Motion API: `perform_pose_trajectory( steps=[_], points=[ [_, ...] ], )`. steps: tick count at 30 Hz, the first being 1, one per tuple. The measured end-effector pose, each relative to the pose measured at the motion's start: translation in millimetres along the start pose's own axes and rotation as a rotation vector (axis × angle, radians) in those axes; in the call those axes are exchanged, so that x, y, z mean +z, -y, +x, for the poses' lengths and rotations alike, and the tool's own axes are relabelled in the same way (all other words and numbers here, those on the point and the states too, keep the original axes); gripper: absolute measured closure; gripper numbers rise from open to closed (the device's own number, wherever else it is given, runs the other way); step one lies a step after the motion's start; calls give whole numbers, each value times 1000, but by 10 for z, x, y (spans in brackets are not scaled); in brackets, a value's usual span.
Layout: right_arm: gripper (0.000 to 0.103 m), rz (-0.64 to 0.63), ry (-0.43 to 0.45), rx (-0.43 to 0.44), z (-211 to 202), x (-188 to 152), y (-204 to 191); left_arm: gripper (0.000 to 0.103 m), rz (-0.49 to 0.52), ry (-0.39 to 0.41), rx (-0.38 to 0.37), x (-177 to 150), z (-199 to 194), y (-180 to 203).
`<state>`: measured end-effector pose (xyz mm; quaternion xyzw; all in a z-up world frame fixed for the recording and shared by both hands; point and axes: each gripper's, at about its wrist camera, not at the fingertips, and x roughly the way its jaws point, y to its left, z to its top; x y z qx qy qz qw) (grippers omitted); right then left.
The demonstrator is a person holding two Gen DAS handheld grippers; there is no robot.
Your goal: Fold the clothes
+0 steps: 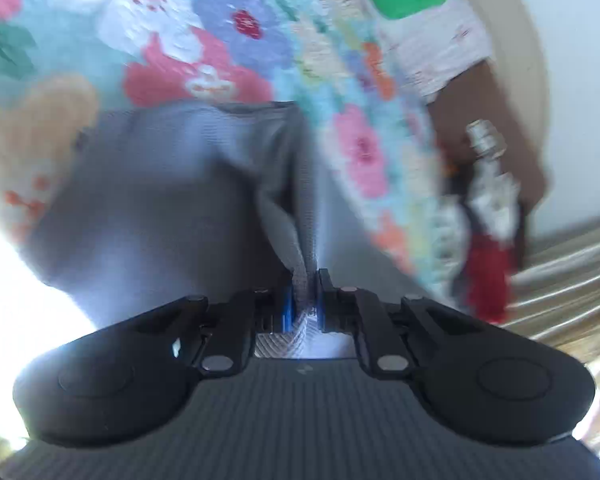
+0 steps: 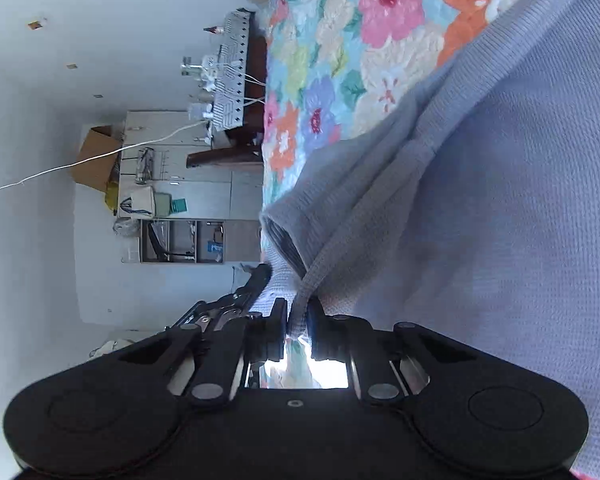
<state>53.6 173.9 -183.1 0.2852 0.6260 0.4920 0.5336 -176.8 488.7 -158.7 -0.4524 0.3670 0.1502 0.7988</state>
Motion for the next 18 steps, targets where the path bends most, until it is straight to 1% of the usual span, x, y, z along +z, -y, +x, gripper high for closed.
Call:
perform_pose_trajectory(
  steps=[1, 2, 3, 4, 5, 6, 7, 8, 9, 11, 12, 13, 14, 15, 17, 18],
  points=[
    [90, -41, -19, -88, 23, -36, -13, 93, 76, -26, 126, -58, 89, 65],
    [89, -101, -38, -204, 67, -80, -34, 93, 118, -34, 173, -99, 151, 102],
    [89, -162, -58, -319, 110, -125, -54, 92, 126, -33, 168, -109, 161, 126],
    [87, -174, -59, -350, 109, -139, -55, 85, 121, -33, 150, -98, 142, 146],
    [86, -159, -50, -332, 83, -136, -44, 79, 118, -27, 124, -78, 112, 157],
    [84, -145, -41, -315, 57, -133, -33, 69, 118, -16, 104, -66, 85, 159],
    [82, -130, -32, -297, 31, -129, -22, 65, 117, -6, 98, -62, 66, 153],
    [70, -139, -7, -290, -8, -124, -58, 65, 120, 0, 97, -61, 49, 132],
    [56, -161, 26, -289, -54, -118, -121, 65, 119, 6, 93, -60, 33, 109],
    [51, -230, 91, -288, -115, -99, -267, 65, 91, 20, 49, -58, -7, 52],
    [45, -265, 119, -288, -123, -69, -335, 65, 81, 27, 26, -61, -18, 41],
    [43, -297, 144, -290, -132, -43, -381, 62, 82, 28, 21, -48, -2, 52],
    [43, -333, 166, -298, -105, -29, -431, 62, 85, 27, 24, -39, 17, 64],
    [43, -381, 183, -319, -44, -27, -496, 62, 97, 20, 54, -41, 44, 78],
    [43, -505, 197, -411, 118, -59, -635, 62, 139, 18, 122, -62, 88, 117],
    [43, -572, 194, -457, 221, -98, -702, 63, 166, 22, 139, -76, 93, 138]
  ],
)
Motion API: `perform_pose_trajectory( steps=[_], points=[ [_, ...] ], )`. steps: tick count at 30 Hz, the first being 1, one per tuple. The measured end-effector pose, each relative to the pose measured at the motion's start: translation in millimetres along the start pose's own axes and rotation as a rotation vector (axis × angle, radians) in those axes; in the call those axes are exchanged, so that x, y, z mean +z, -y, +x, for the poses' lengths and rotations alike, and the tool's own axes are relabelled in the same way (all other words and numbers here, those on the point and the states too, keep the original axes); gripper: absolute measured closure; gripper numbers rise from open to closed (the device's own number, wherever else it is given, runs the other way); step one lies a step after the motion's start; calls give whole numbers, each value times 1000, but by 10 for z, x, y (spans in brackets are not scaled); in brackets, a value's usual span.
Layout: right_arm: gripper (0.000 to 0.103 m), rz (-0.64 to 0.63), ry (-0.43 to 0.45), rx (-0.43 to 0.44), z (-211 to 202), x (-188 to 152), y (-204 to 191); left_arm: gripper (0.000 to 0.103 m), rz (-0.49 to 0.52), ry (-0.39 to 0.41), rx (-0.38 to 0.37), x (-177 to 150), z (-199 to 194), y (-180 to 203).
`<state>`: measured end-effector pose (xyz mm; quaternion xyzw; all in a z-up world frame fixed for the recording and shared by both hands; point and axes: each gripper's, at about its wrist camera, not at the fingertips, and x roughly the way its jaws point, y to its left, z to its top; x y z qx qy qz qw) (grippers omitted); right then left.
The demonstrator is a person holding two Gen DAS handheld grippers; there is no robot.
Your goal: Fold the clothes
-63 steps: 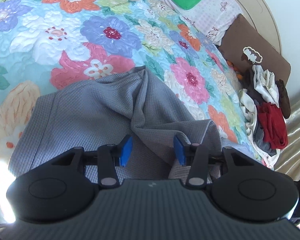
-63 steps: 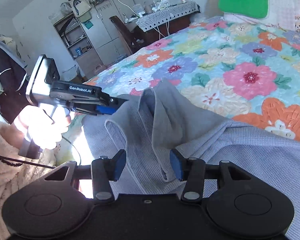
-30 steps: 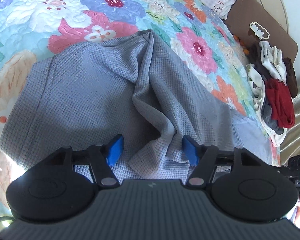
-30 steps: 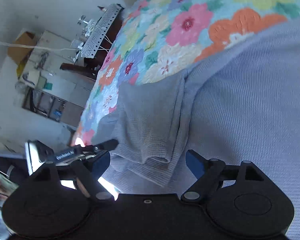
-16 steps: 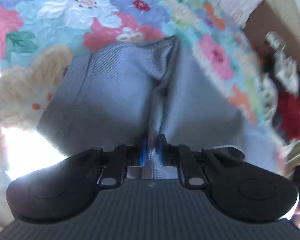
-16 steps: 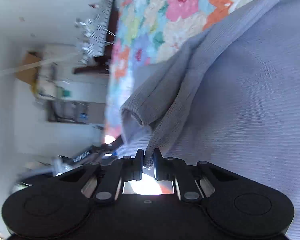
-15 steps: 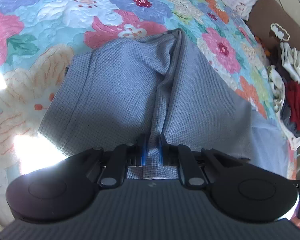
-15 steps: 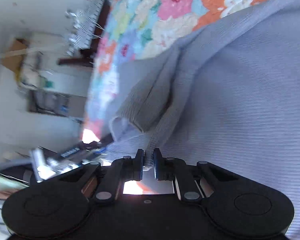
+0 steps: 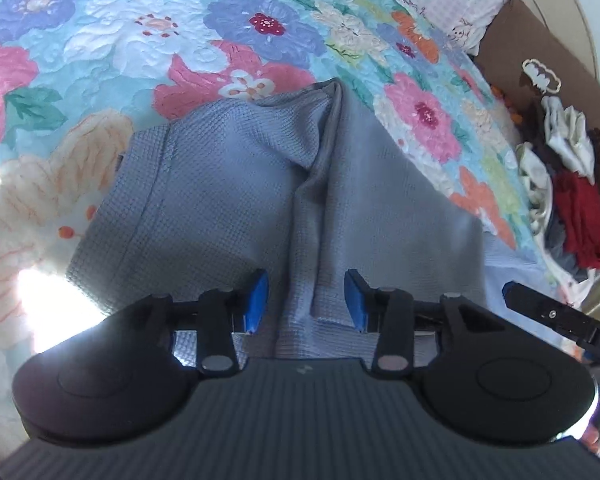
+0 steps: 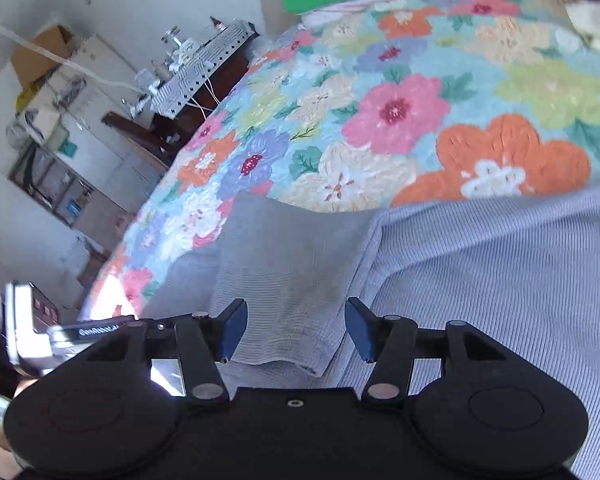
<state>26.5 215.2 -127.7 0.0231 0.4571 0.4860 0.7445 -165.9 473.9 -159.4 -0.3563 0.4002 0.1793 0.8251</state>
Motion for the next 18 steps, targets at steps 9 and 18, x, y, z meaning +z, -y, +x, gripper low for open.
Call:
perform_pose_trajectory(
  steps=[9, 18],
  points=[
    [47, -302, -154, -251, 245, -367, -47, 60, -99, 208, 209, 6, -546, -364],
    [45, -392, -16, -222, -139, -356, -281, 47, -286, 122, 166, -69, -387, -671]
  ],
)
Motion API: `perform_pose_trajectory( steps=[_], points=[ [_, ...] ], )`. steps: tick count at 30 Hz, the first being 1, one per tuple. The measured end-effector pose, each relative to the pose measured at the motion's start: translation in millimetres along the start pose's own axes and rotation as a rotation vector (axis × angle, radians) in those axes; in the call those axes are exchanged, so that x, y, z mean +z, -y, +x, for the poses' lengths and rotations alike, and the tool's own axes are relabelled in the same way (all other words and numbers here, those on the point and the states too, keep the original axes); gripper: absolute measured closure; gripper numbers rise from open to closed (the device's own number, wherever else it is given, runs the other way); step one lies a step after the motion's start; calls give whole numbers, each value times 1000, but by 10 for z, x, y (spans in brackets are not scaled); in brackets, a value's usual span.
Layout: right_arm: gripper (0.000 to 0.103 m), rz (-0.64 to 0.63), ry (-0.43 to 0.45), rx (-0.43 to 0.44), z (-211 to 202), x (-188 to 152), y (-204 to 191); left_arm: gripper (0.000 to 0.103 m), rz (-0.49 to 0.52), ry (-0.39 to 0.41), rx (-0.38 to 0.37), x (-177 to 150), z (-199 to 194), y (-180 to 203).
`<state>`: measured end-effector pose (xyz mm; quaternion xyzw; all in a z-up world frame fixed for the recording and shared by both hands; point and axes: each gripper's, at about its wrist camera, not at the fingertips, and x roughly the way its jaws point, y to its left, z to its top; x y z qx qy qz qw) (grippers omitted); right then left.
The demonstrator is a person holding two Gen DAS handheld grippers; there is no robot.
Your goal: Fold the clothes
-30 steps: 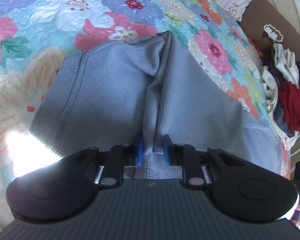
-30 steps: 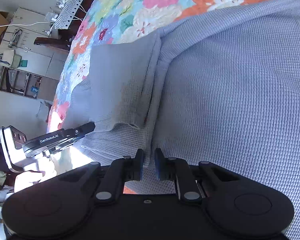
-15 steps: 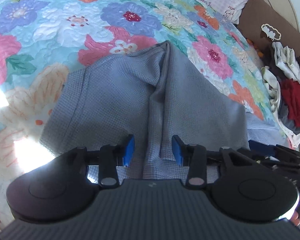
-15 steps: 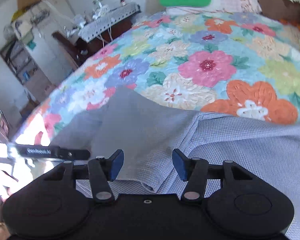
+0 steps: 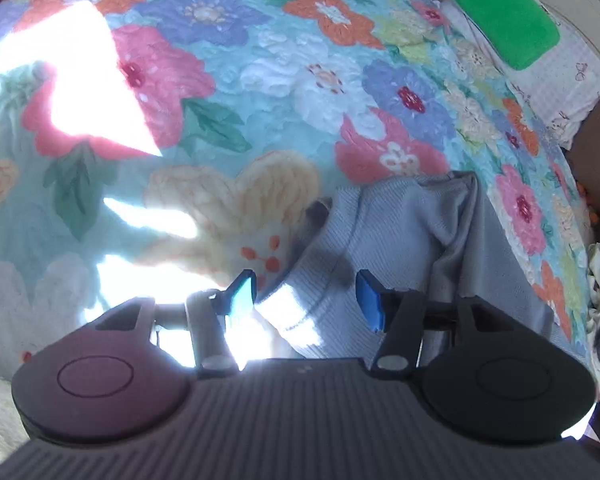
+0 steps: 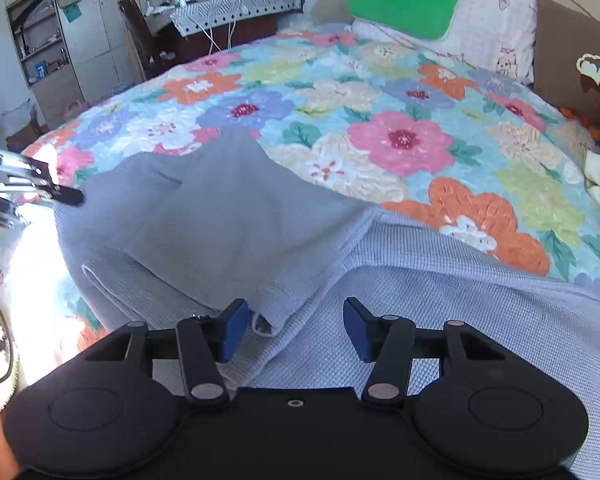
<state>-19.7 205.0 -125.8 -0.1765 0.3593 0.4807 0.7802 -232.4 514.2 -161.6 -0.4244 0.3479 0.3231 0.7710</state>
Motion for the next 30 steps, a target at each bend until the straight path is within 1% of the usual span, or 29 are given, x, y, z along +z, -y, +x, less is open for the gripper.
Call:
perform_pose_trajectory(
  steps=[1, 2, 4, 5, 7, 9, 10, 12, 14, 16, 17, 18, 19, 20, 21, 23, 24, 27, 30],
  points=[
    [45, -12, 18, 3, -21, 22, -37, 42, -11, -23, -33, -32, 20, 3],
    [45, -31, 33, 5, -38, 45, -77, 40, -26, -34, -53, -69, 30, 4],
    [44, -66, 60, 3, -74, 100, -149, 31, -79, -26, -62, -124, 58, -21],
    [44, -74, 71, 12, -87, 123, -167, 29, -114, -16, -66, -141, 83, -39],
    [42, -76, 74, 87, -76, 159, -185, 20, -176, 3, -74, -170, 131, -72],
    [39, -76, 51, 155, -16, 184, -227, 18, -190, 16, -75, -159, 159, -52],
    [38, -84, 42, 172, 21, 191, -271, 18, -192, 30, -80, -153, 159, -39],
    [38, -102, 30, 193, 99, 198, -373, 24, -194, 55, -104, -138, 159, -32],
    [36, -104, 19, 233, 174, 204, -445, 24, -231, 70, -116, -143, 164, -63],
    [34, -105, 3, 245, 261, 225, -487, 24, -221, 71, -125, -141, 178, -48],
    [29, -106, -4, 248, 305, 236, -505, 24, -216, 72, -129, -141, 186, -41],
    [24, -102, -11, 251, 355, 246, -514, 31, -211, 73, -134, -140, 193, -34],
    [24, -99, -19, 254, 404, 256, -514, 59, -201, 69, -145, -140, 201, -20],
    [24, -99, -34, 259, 454, 266, -516, 73, -178, 54, -179, -143, 211, 16],
    [24, -97, -52, 265, 496, 271, -518, 85, -162, 42, -222, -150, 211, 54],
    [24, -79, -75, 284, 536, 266, -508, 87, -128, 23, -305, -165, 204, 134],
    [24, -61, -72, 303, 526, 257, -494, 88, -105, 31, -337, -171, 178, 185],
    [24, 21, -68, 394, 495, 245, -385, 88, -53, 38, -423, -179, 123, 320],
    [23, -11, -44, 414, 454, 222, -369, 89, -71, 8, -480, -186, 157, 345]
  ],
)
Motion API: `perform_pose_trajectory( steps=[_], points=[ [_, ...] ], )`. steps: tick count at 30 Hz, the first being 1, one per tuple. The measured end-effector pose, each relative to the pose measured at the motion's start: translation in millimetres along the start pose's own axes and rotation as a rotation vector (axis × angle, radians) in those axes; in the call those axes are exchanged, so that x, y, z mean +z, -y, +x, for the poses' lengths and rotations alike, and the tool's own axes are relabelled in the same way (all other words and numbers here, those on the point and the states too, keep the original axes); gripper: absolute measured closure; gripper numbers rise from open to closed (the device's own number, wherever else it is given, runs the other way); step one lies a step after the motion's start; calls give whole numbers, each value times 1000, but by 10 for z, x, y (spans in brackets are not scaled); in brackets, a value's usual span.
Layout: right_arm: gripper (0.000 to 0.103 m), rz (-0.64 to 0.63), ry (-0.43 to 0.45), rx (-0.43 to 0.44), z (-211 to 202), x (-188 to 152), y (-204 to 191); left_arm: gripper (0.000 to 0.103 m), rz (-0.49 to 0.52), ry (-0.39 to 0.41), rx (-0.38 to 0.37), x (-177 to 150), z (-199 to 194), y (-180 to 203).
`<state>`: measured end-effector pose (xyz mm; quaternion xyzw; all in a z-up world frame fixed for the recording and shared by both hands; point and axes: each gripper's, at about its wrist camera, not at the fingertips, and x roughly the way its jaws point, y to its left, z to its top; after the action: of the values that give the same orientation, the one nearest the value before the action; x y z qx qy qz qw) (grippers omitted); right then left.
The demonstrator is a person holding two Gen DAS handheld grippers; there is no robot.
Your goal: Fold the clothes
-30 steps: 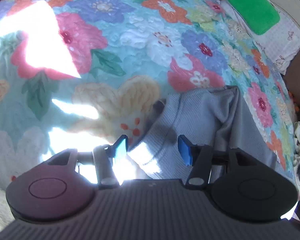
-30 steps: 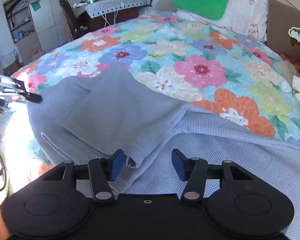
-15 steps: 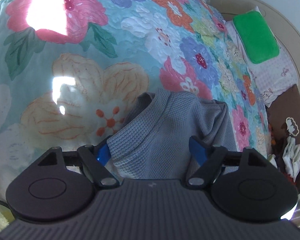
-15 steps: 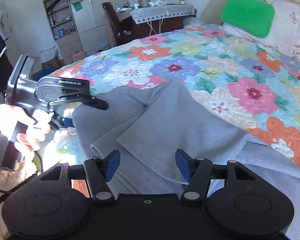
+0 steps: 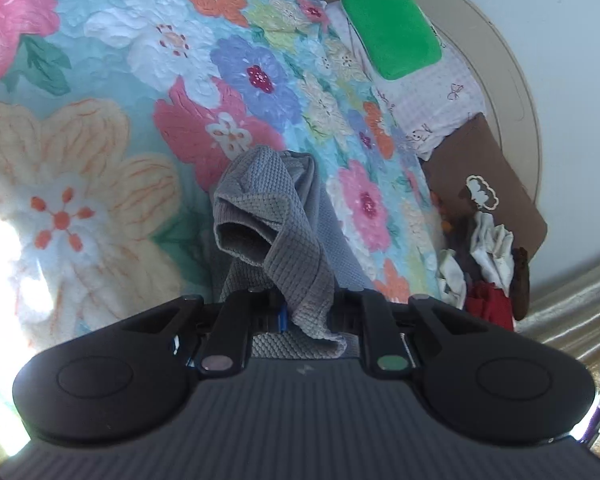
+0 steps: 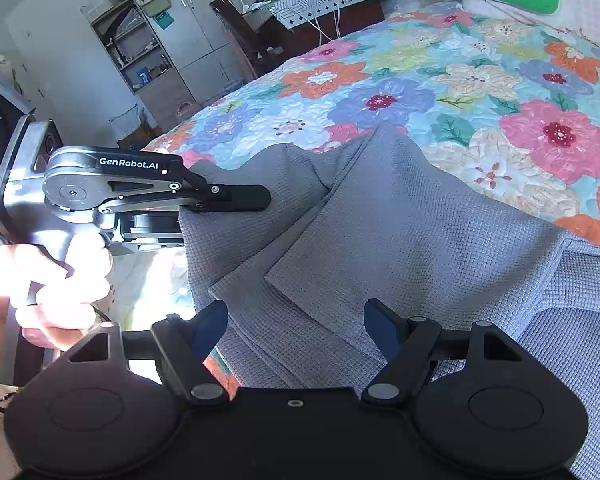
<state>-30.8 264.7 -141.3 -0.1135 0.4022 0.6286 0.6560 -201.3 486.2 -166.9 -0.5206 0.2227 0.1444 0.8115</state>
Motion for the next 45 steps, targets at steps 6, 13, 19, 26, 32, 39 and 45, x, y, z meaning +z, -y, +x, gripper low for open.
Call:
perform_pose_trajectory(
  steps=[6, 13, 19, 26, 32, 39, 45],
  points=[
    [22, -116, -9, 4, 162, -34, -228, 89, -2, -16, -34, 25, 10, -12],
    [16, -289, 30, -146, 337, 46, -590, 89, 57, -69, -121, 114, 37, 84],
    [60, -200, 46, -178, 379, 138, -406, 89, 118, -144, -173, 130, 185, 235],
    [89, 5, 158, -179, -43, 92, -81, 89, 238, -237, -263, -7, 448, 841],
    [89, 181, 316, -211, -819, -117, 258, 89, 393, -355, -356, -419, 784, 1698],
    [89, 273, 453, -421, -1709, -745, 505, 89, 537, -609, -465, -1325, 1279, 2613],
    [90, 496, 427, -584, -2118, -1602, 924, 88, 720, -756, -374, -2300, 1758, 2938]
  ],
)
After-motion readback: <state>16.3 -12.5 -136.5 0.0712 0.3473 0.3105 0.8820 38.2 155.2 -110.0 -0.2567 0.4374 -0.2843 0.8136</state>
